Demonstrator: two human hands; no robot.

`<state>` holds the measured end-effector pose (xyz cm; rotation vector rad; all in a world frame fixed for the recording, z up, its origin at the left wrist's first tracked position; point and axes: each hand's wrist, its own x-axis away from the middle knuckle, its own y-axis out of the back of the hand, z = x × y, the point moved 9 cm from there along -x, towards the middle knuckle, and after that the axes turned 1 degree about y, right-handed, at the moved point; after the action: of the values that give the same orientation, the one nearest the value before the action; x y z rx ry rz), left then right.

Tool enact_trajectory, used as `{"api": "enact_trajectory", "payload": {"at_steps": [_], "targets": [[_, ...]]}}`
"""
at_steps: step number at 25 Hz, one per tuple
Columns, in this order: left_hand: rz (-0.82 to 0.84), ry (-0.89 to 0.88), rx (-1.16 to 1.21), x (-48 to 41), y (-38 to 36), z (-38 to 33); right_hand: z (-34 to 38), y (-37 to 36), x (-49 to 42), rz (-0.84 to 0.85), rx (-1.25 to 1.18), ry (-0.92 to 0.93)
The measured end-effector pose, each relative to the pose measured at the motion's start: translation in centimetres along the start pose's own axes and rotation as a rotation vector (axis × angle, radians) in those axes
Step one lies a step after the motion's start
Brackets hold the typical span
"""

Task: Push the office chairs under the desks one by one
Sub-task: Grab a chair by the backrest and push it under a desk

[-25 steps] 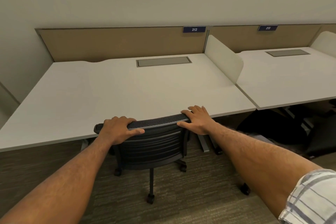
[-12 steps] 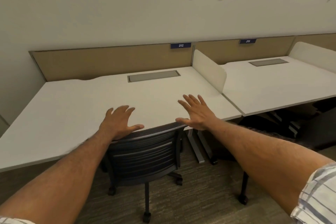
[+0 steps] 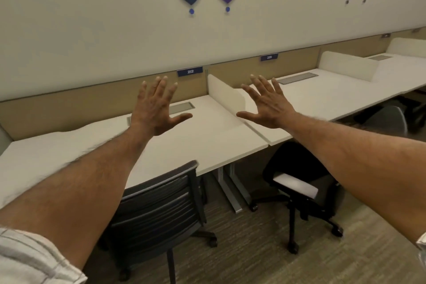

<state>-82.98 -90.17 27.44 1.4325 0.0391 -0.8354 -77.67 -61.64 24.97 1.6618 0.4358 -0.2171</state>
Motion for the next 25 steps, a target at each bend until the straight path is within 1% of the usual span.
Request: {"api": "enact_trajectory", "payload": {"at_steps": [4, 8, 14, 16, 21, 25], "targets": [[-0.039, -0.046, 0.026, -3.9, 0.6, -10.1, -9.7, 1.1, 4.7, 0.009, 0.013, -0.071], [-0.083, -0.119, 0.062, -8.0, 0.4, -22.2, -20.4, 1.9, 10.0, 0.012, 0.022, -0.146], [-0.041, -0.233, 0.118, -13.9, -1.0, -39.1, -33.6, 1.9, 17.2, 0.039, 0.016, -0.258], [-0.02, -0.267, 0.134, -15.6, -1.9, -43.6, -37.3, 1.1, 19.3, 0.048, 0.022, -0.301], [0.0, -0.373, 0.192, -21.7, -6.4, -56.9, -49.3, -2.0, 24.4, 0.105, 0.075, -0.406], [0.051, -0.376, 0.244, -27.4, -11.5, -64.5, -58.2, -4.6, 25.4, 0.154, 0.092, -0.446]]}}
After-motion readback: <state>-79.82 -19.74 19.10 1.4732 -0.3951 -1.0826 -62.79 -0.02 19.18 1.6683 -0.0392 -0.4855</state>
